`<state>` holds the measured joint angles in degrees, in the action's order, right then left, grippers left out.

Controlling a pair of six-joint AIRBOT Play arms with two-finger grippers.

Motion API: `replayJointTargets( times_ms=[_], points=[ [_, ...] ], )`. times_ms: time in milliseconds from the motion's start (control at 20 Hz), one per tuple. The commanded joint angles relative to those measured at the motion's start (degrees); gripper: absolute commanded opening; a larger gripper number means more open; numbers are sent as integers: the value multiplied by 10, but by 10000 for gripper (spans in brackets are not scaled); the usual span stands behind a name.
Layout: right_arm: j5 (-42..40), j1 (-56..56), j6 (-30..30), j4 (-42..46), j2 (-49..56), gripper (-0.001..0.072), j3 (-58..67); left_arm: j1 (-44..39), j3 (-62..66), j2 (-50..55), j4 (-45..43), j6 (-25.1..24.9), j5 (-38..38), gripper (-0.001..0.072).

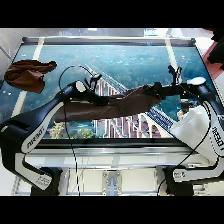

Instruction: Fold the shirts.

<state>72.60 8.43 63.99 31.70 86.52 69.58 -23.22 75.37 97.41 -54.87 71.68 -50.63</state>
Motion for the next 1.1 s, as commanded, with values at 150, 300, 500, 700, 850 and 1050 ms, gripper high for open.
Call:
replayJointTargets(
  times_ms=[150,300,500,700,850,1050],
  points=[
    [0,-134,115,127,-14,26,126,-26,0,38,-37,23,41,14],
    [-13,-190,162,147,-14,26,171,-18,25,34,-86,37,13,15],
    [-77,-264,208,170,-13,25,216,30,82,-34,-159,36,-22,15],
    [-204,-348,265,169,5,24,221,106,89,-147,-257,40,-25,15],
    [-300,-425,275,120,54,24,223,165,89,-209,-257,51,-36,15],
    [-427,-520,275,27,135,24,223,205,89,-235,-257,66,-61,15]
  ],
)
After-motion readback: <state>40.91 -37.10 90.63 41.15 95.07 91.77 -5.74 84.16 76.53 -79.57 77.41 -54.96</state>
